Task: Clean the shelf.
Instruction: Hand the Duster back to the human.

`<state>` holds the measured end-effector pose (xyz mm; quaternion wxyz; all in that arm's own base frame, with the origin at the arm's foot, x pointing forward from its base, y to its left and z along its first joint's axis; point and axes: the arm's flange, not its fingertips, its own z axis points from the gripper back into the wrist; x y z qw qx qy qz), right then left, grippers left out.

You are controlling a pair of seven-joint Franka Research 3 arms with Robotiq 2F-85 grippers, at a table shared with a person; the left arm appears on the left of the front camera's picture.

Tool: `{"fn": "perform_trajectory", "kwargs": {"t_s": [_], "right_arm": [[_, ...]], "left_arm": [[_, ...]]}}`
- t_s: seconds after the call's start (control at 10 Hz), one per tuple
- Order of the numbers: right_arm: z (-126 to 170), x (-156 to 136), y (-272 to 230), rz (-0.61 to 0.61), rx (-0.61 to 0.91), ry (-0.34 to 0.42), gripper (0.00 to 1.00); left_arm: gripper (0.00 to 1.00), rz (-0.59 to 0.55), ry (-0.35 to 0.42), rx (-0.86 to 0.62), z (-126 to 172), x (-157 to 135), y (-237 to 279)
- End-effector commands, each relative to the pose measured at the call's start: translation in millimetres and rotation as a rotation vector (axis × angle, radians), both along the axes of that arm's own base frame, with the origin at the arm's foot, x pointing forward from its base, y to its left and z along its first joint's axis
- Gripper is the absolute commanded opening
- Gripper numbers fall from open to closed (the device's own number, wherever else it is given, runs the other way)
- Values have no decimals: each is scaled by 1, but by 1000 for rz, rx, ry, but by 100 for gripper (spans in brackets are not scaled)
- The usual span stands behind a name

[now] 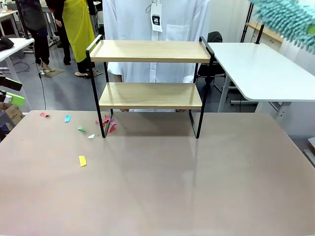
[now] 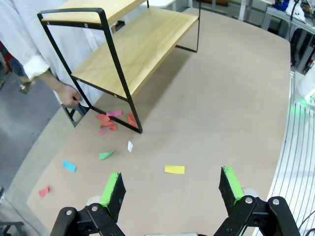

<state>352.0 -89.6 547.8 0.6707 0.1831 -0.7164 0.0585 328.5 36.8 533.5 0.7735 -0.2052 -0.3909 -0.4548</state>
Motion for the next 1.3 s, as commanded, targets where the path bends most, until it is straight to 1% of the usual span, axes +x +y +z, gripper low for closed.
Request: {"fn": "perform_trajectory", "kwargs": {"t_s": [0.0, 0.2, 0.3, 0.5, 0.6, 0.8, 0.9, 1.0, 1.1, 1.2], "right_arm": [[-18, 5, 8, -77, -15, 1, 16], [-56, 7, 0, -125, -7, 78, 16], [-80, 12, -2, -140, -2, 127, 16], [-130, 16, -2, -152, 11, 196, 16], [-151, 16, 0, -153, 11, 217, 16], [-184, 17, 4, -144, 14, 248, 16], [-192, 16, 4, -149, 15, 238, 16], [-192, 14, 3, -159, 14, 214, 16], [-185, 19, 7, -83, 20, 161, 16], [-180, 47, -9, -127, 40, 292, 16]], "left_arm": [[100, -14, -13, -12, 1, 0, 0], [100, -14, -13, -12, 1, 0, 0], [100, -14, -13, -12, 1, 0, 0], [100, -14, -13, -12, 1, 0, 0], [100, -14, -13, -12, 1, 0, 0], [100, -14, -13, -12, 1, 0, 0], [100, -14, -13, -12, 1, 0, 0], [100, -14, -13, -12, 1, 0, 0], [100, -14, -13, -12, 1, 0, 0], [100, -14, -13, -12, 1, 0, 0]]}}
